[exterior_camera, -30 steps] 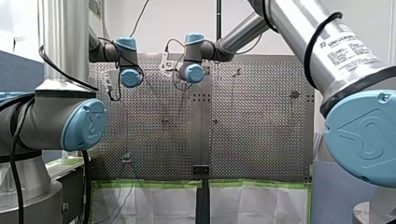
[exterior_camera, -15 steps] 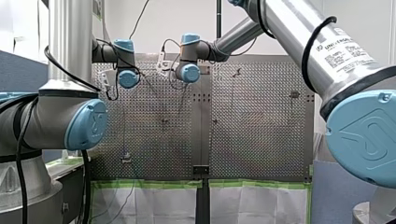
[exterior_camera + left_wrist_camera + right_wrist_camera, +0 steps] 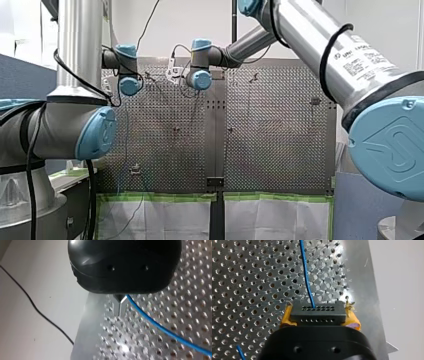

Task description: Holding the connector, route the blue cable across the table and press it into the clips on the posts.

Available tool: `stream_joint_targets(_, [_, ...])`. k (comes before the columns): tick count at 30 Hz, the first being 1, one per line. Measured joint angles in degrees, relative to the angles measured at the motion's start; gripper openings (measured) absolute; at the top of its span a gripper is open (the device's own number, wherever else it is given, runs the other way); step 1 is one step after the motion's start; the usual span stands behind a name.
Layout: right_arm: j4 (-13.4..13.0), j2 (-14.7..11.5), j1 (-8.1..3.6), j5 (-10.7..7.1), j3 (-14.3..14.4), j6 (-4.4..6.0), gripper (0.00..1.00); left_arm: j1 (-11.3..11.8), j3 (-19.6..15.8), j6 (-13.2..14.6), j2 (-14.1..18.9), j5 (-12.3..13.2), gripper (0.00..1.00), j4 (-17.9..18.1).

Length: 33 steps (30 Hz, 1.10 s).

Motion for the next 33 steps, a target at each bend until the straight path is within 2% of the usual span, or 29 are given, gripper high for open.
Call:
stream_joint_targets(7, [1.2,0.3,-0.50,0.69,-3.2,-0.03,0.00,0.8,1.1,-1.4,-3.4,3.7,0.00,1.6])
stream_joint_targets(15, [1.5,0.4,-0.78,1.78,-4.3,-0.17,0.00,1.0,3.2,-3.8,-7.3,7.7,0.00,3.5])
stream_joint_targets(22, [1.6,0.4,-0.82,1.95,-4.5,-0.33,0.00,1.3,3.5,-5.3,-8.0,7.2,0.00,2.7])
stream_joint_targets(23, [1.6,0.4,-0.82,1.99,-4.5,-0.32,0.00,1.3,3.5,-5.8,-8.0,7.0,0.07,2.4])
stream_joint_targets(24, [1.7,0.4,-0.82,2.08,-4.5,-0.33,0.00,1.3,3.5,-6.2,-8.0,6.9,0.07,2.2])
stream_joint_targets(25, [1.9,0.4,-0.79,2.25,-4.5,-0.34,0.00,1.3,3.5,-6.6,-8.0,6.9,0.14,1.8])
stream_joint_targets(26, [2.0,0.4,-0.75,2.39,-4.5,-0.35,0.00,1.3,3.5,-7.2,-8.0,6.8,0.52,1.2])
stream_joint_targets(27, [2.1,0.4,-0.73,2.53,-4.5,-0.36,0.00,1.3,3.5,-7.7,-8.0,6.8,0.52,0.8])
stream_joint_targets(29, [2.5,0.4,-0.68,2.79,-4.5,-0.37,0.00,1.3,3.5,-8.7,-7.9,6.7,0.87,-0.2])
stream_joint_targets(30, [2.6,0.5,-0.67,2.88,-4.5,-0.37,0.00,1.3,3.5,-9.1,-7.7,6.7,0.87,-0.7])
stream_joint_targets(31, [2.8,0.5,-0.66,3.02,-4.5,-0.38,0.00,1.3,3.5,-9.5,-7.6,6.5,1.00,-1.1])
stream_joint_targets(33, [3.1,0.5,-0.62,3.32,-4.5,-0.38,0.00,1.4,3.5,-10.5,-6.9,6.0,1.00,-2.1])
